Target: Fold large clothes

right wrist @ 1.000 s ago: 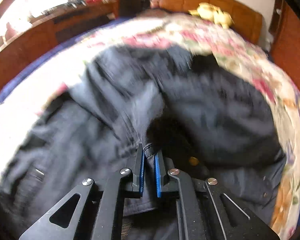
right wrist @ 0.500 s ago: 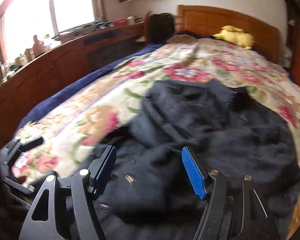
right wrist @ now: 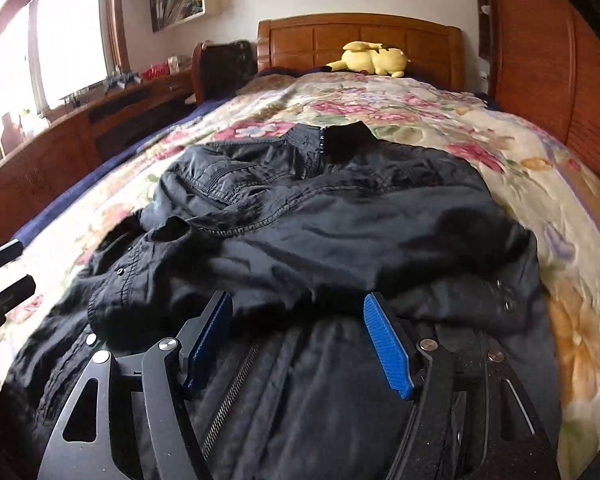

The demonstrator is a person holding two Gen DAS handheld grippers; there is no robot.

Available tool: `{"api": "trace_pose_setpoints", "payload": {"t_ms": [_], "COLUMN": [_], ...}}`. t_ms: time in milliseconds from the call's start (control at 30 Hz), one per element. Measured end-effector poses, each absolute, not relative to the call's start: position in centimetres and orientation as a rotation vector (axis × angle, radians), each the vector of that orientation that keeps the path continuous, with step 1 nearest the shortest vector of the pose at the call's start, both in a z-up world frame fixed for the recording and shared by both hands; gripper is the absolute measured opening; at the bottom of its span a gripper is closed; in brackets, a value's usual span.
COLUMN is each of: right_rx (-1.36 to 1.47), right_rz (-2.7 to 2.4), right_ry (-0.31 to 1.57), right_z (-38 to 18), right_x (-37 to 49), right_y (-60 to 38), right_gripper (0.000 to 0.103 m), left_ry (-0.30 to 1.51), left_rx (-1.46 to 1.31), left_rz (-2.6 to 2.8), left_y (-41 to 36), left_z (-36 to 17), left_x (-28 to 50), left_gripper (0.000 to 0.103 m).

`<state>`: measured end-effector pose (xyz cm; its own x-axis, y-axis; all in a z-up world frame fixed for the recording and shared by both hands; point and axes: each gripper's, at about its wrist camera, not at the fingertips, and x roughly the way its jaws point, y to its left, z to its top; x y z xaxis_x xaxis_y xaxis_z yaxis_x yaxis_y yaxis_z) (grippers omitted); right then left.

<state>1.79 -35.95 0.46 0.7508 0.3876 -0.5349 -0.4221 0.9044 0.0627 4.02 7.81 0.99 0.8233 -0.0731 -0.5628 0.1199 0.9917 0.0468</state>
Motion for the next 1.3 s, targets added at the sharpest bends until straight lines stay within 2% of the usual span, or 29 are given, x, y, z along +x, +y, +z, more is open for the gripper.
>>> {"api": "trace_pose_setpoints", "payload": {"t_ms": [133,600,800,967,1100,1300], "right_rx": [-0.041,-0.064,-0.064,-0.045,-0.031,-0.031], "right_rz": [0.434,0.326,0.337,0.342,0.343,0.339], "right_ry": [0.594,0.528,0.53,0.518,0.514,0.519], "right_z": [-0.9,0.8,1.2,1.8,2.0,1.9], "right_x": [2.9,2.0,1.3,1.0,0.9,1.1], "right_y": [-37.4,-40.8,-41.8,-42.7,-43.0,-42.9], "right_gripper": [0.07,0.07,0.07,0.07,0.07,0.07], "left_ry": [0.596,0.71,0.825,0.895,0.944,0.99], "left_rx": [0.085,0.109,0.103,0.052,0.079,0.091], "left_rz": [-0.1,-0.134,-0.137,-0.192,-0.197,-0.233], "left_y": [7.3,5.0,5.1,5.1,4.4,3.6], "left_z": [1.4,3.6,0.9,-1.7,-3.2,-4.6], "left_x": [4.1,10.5,13.7,14.5,14.9,15.2], "left_gripper": [0.088,0.088,0.088,0.078,0.075,0.06]}}
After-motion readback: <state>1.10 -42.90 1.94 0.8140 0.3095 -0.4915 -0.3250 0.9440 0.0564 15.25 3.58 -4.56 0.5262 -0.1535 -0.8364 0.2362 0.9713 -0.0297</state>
